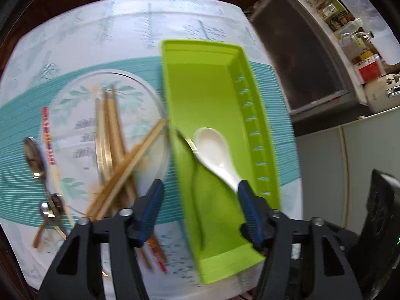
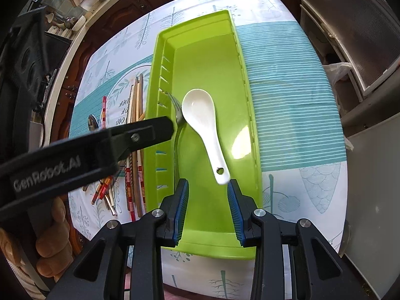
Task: Organize utensils
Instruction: 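Move the right gripper to the chopsticks and grasp one wooden chopstick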
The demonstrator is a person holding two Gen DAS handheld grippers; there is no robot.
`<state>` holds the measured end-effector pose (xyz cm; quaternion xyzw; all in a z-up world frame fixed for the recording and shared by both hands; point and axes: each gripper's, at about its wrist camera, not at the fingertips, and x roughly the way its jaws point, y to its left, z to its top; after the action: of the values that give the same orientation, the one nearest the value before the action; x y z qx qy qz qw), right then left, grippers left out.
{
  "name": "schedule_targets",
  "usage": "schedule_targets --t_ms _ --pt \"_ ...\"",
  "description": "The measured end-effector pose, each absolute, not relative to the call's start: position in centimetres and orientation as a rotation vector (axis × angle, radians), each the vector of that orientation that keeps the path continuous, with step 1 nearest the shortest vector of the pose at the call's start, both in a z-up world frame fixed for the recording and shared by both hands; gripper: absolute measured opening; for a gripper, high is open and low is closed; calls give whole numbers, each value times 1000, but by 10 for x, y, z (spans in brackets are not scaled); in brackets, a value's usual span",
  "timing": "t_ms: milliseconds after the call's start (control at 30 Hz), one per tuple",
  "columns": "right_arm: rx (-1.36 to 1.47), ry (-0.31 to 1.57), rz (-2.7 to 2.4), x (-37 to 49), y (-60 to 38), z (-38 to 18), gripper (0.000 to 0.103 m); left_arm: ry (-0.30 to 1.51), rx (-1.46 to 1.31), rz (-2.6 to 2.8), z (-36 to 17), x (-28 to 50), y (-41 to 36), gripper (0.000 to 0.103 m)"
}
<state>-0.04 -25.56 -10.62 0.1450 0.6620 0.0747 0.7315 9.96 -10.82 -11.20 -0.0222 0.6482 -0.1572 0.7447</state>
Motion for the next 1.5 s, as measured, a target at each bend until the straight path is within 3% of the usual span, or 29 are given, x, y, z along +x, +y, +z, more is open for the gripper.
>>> schedule_targets --t_ms 200,300,367,767,967,1200,1500 --pt "299 1468 178 4 -243 -109 34 1368 -94 -331 -102 93 -67 61" --pt "287 1468 188 4 -233 -106 34 1409 -165 -321 -107 93 -42 46" --pt "276 1464 198 4 -226 -103 34 1450 -198 -281 -111 92 -21 42" --pt "215 1451 292 13 -174 -85 34 1464 -170 -87 -117 69 88 42" --pt "226 1459 348 19 -141 -87 34 1456 -130 -114 -120 68 101 42" --pt "333 1503 386 18 -113 -109 33 1472 -33 -223 -121 75 94 32" --pt "453 1518 318 15 -86 -140 26 1494 48 -368 -131 89 86 32"
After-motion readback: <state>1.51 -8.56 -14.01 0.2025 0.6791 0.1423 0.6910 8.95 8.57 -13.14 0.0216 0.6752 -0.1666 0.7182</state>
